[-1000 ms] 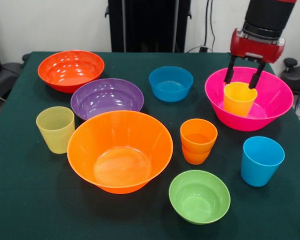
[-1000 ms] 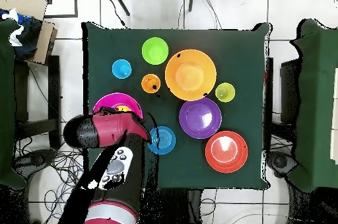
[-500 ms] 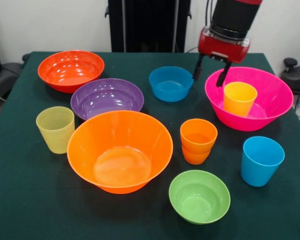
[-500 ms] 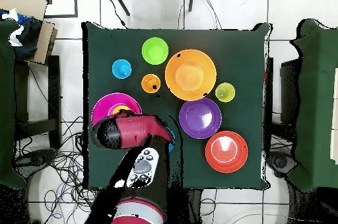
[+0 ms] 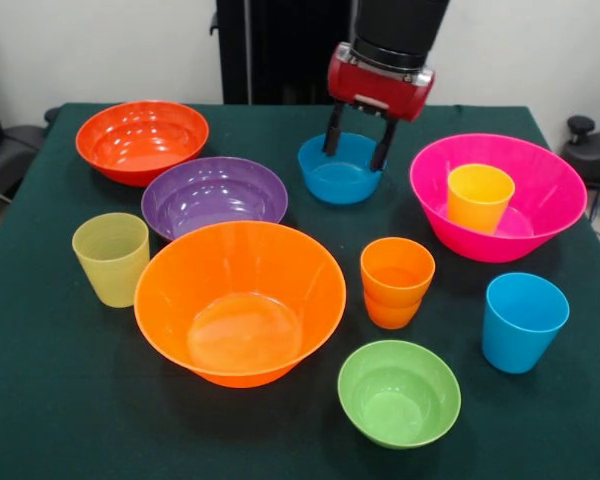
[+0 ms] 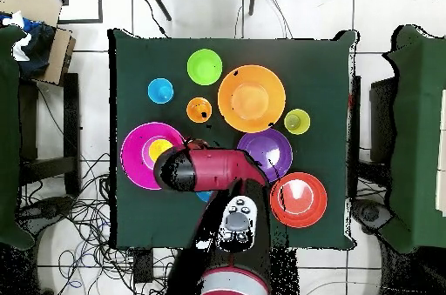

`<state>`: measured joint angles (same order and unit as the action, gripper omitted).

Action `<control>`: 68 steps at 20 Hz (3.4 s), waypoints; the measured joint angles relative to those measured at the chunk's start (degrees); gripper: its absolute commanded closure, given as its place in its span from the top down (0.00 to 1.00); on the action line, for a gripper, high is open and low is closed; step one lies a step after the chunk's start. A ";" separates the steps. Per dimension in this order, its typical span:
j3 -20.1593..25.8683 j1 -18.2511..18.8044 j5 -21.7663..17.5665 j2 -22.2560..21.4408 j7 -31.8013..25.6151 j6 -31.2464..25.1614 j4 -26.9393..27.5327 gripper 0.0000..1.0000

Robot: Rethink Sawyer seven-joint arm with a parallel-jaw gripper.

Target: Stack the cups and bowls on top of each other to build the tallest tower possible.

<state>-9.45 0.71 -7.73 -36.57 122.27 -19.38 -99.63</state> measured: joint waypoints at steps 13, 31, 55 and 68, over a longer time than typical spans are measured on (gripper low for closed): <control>4.16 8.38 -4.21 -1.15 0.00 -0.06 1.51 1.00; 6.31 7.79 -7.50 -1.06 0.00 -4.44 8.68 1.00; 4.96 4.73 -10.16 6.05 0.01 -5.60 18.33 1.00; 3.27 4.72 -11.37 9.58 0.01 -5.06 19.03 1.00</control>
<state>-6.17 5.44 -19.10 -26.99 122.28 -24.43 -80.60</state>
